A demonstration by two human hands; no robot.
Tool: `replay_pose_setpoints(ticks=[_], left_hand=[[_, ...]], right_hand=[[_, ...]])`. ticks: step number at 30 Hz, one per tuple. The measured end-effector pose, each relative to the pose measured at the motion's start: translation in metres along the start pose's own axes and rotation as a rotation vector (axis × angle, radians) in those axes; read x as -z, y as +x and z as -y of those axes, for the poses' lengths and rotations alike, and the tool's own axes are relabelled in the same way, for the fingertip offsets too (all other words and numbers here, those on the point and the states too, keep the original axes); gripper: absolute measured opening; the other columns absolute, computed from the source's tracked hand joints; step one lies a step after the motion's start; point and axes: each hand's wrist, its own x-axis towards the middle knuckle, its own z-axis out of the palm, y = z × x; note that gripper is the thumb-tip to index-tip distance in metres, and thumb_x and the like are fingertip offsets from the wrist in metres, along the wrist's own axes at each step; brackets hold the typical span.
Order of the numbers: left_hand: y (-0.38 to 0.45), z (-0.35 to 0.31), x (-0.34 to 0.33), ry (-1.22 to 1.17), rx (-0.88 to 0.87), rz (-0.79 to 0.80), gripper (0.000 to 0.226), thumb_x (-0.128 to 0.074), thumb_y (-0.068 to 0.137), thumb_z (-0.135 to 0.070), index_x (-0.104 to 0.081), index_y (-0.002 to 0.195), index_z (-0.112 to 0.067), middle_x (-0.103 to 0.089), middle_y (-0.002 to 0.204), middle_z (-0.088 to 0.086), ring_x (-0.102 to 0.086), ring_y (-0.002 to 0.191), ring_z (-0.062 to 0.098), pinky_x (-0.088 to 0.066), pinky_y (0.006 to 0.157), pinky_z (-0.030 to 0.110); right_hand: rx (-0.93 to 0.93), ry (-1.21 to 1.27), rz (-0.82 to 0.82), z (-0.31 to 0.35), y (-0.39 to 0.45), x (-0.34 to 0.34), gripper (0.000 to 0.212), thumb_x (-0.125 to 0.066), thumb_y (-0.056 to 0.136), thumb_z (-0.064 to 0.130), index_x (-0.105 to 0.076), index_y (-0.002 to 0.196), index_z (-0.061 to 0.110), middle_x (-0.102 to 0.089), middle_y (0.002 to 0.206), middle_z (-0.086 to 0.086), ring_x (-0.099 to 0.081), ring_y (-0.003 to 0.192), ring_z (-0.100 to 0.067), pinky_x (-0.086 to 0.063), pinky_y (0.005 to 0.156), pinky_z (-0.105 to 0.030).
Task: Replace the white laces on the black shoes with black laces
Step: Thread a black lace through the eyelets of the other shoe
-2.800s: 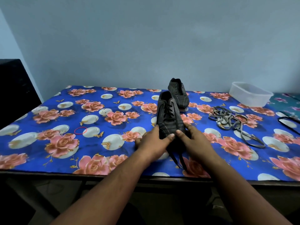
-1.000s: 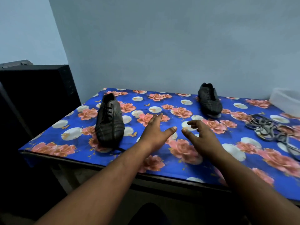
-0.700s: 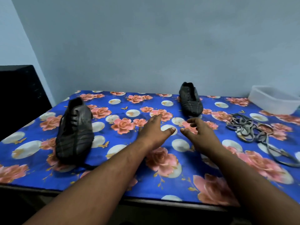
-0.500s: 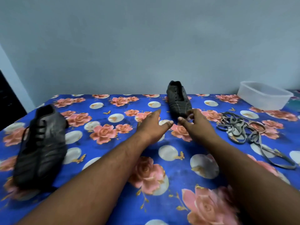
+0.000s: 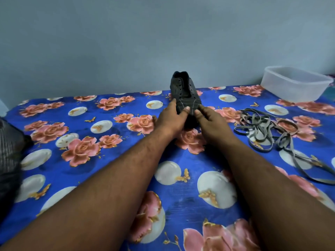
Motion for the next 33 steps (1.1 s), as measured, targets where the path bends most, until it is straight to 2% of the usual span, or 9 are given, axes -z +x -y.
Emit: replay_pose_setpoints(ticks=[3,9,12,15,17,20,26,29,33], left_hand=[[-0.004,-0.003,-0.001,-0.042,-0.022,-0.034,0.07,-0.043,0.069,-0.071,-0.06,0.125,-0.033,-0.072,0.118,-0.006,-0.066,0.113,0.022,-0.047,0.104,0.051],[-0.04,-0.012,0.018,-0.067,-0.029,-0.029,0.064,-0.048,0.074,-0.06,-0.063,0.125,-0.026,-0.073,0.117,-0.004,-0.068,0.109,0.02,-0.054,0.096,0.042],[-0.064,-0.009,0.03,-0.051,-0.03,-0.007,0.057,-0.05,0.076,-0.054,-0.063,0.125,-0.026,-0.073,0.116,-0.004,-0.068,0.107,0.02,-0.053,0.096,0.041],[-0.087,-0.003,0.044,-0.052,-0.017,-0.008,0.062,-0.051,0.073,-0.059,-0.063,0.126,-0.029,-0.073,0.115,-0.005,-0.068,0.107,0.019,-0.054,0.095,0.042],[-0.104,-0.002,0.055,-0.043,-0.014,-0.014,0.057,-0.053,0.077,-0.056,-0.063,0.126,-0.029,-0.072,0.115,-0.006,-0.067,0.107,0.018,-0.054,0.095,0.042],[-0.137,-0.009,0.07,-0.059,-0.023,0.009,0.041,-0.061,0.09,-0.044,-0.063,0.127,-0.026,-0.071,0.118,-0.005,-0.066,0.109,0.017,-0.053,0.098,0.04],[-0.204,-0.005,0.079,-0.102,-0.026,0.054,0.072,-0.058,0.078,-0.061,-0.055,0.141,-0.028,-0.067,0.13,-0.009,-0.063,0.119,0.011,-0.05,0.104,0.038],[-0.23,-0.005,0.081,-0.098,-0.048,0.092,0.052,-0.065,0.094,-0.04,-0.054,0.142,-0.025,-0.066,0.13,-0.009,-0.062,0.119,0.011,-0.049,0.103,0.032],[-0.256,-0.004,0.082,-0.093,-0.063,0.107,0.072,-0.063,0.087,-0.051,-0.044,0.151,-0.025,-0.063,0.138,-0.006,-0.061,0.123,0.011,-0.049,0.105,0.038]], right_hand=[[-0.016,0.049,-0.007,0.002,-0.001,0.002,0.036,-0.053,0.104,0.033,-0.063,0.132,0.015,-0.068,0.127,0.001,-0.061,0.118,-0.014,-0.044,0.107,-0.033],[-0.08,0.046,-0.131,0.016,-0.014,0.0,0.031,-0.067,0.093,0.042,-0.067,0.116,0.021,-0.074,0.105,-0.003,-0.07,0.096,-0.02,-0.055,0.091,-0.041],[-0.14,-0.023,-0.09,0.032,-0.024,0.001,0.043,-0.071,0.089,0.044,-0.062,0.123,0.018,-0.071,0.111,-0.006,-0.069,0.1,-0.024,-0.055,0.092,-0.043],[-0.182,-0.002,0.047,0.047,-0.036,0.006,0.024,-0.071,0.094,0.033,-0.065,0.106,0.013,-0.07,0.088,-0.005,-0.07,0.07,-0.017,-0.058,0.063,-0.032],[-0.236,0.104,0.159,0.059,-0.05,0.01,0.025,-0.071,0.095,0.024,-0.069,0.106,0.003,-0.07,0.078,-0.012,-0.066,0.057,-0.021,-0.056,0.051,-0.03],[-0.206,0.059,0.187,0.066,-0.071,0.014,0.025,-0.074,0.093,0.027,-0.072,0.11,0.009,-0.075,0.081,-0.012,-0.068,0.06,-0.019,-0.061,0.066,-0.039],[-0.113,-0.029,0.199,0.072,-0.136,0.029,0.016,-0.071,0.094,0.029,-0.073,0.108,0.021,-0.067,0.072,0.017,-0.057,0.05,0.009,-0.042,0.053,-0.012],[-0.164,0.052,0.178,0.074,-0.165,0.035,0.018,-0.073,0.093,0.028,-0.072,0.109,0.021,-0.064,0.059,0.013,-0.057,0.048,-0.001,-0.052,0.058,-0.024],[-0.156,0.03,0.155,0.078,-0.194,0.04,0.024,-0.073,0.093,0.029,-0.069,0.115,0.021,-0.066,0.07,0.003,-0.059,0.053,-0.006,-0.046,0.049,-0.02]])
